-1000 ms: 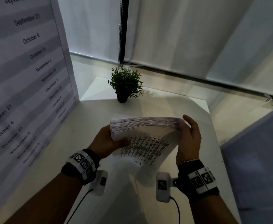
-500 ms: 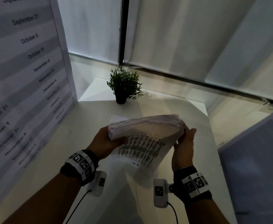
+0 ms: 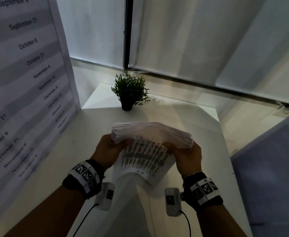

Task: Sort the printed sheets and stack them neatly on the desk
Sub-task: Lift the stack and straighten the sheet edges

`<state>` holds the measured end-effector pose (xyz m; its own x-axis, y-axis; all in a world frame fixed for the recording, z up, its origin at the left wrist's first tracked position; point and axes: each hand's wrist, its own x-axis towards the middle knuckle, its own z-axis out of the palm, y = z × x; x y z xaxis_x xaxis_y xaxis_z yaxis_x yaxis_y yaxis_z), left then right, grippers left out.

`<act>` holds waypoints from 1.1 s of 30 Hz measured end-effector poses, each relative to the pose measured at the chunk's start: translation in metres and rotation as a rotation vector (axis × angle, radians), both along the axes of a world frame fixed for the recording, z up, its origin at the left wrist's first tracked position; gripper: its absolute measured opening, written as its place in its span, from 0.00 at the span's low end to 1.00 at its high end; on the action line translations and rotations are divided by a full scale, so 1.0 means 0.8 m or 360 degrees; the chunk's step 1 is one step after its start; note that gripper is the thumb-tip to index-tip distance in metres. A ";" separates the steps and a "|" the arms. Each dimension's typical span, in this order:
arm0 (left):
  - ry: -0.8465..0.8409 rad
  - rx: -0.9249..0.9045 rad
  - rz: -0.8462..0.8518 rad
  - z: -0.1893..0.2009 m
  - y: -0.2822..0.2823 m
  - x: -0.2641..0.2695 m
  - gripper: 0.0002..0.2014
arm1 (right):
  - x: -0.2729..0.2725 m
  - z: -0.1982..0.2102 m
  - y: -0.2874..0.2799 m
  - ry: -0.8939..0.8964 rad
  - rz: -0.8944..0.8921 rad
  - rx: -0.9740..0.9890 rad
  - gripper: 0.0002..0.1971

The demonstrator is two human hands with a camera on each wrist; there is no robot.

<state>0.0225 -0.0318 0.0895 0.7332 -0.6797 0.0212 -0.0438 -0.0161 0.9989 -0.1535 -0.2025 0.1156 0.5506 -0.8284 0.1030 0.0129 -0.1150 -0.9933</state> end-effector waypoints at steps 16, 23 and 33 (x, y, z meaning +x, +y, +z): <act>0.0058 -0.0124 0.0038 -0.006 0.014 -0.017 0.30 | -0.009 0.025 0.027 -0.0236 -0.0353 -0.0029 0.07; 0.0085 -0.0158 0.0024 -0.003 0.012 -0.018 0.27 | -0.007 0.029 0.027 -0.0260 -0.0400 0.0098 0.14; 0.0049 -0.0132 -0.0004 -0.003 0.010 -0.008 0.25 | -0.012 0.038 0.029 -0.0307 -0.0348 0.0198 0.15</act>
